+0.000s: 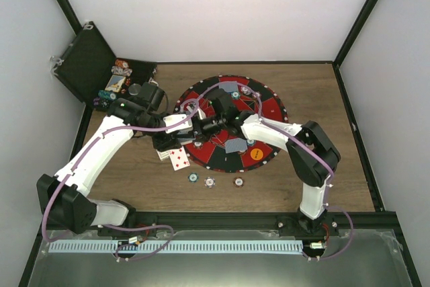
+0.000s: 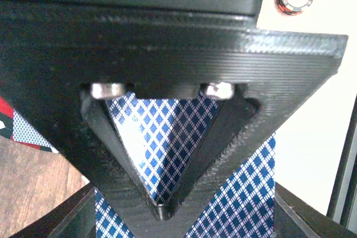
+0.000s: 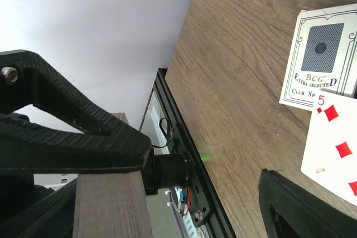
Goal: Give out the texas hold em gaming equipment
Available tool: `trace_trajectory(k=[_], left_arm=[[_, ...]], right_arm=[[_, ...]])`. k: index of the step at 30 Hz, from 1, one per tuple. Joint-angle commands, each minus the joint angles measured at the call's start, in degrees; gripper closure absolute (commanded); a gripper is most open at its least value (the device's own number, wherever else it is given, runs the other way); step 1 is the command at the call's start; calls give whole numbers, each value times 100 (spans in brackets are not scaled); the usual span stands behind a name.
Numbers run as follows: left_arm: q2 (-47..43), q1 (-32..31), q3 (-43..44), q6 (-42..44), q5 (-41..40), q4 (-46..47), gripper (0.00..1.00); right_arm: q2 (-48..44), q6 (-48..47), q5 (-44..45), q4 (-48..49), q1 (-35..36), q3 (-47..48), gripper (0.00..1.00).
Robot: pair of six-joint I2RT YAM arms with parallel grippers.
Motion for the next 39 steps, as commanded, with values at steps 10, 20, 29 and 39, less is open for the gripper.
trace_trajectory(k=[10, 20, 29, 39], left_arm=[[-53, -3, -170, 49, -247, 324, 96], [-73, -3, -49, -43, -221, 159, 96], [-266, -3, -190, -15, -212, 213, 96], [-352, -3, -353, 38, -287, 282, 96]], right_arm=[[-68, -112, -118, -147, -97, -218, 32], [-104, -405, 45, -517, -143, -180, 39], [-380, -570, 260, -922, -237, -254, 46], [-508, -628, 289, -1034, -320, -313, 53]])
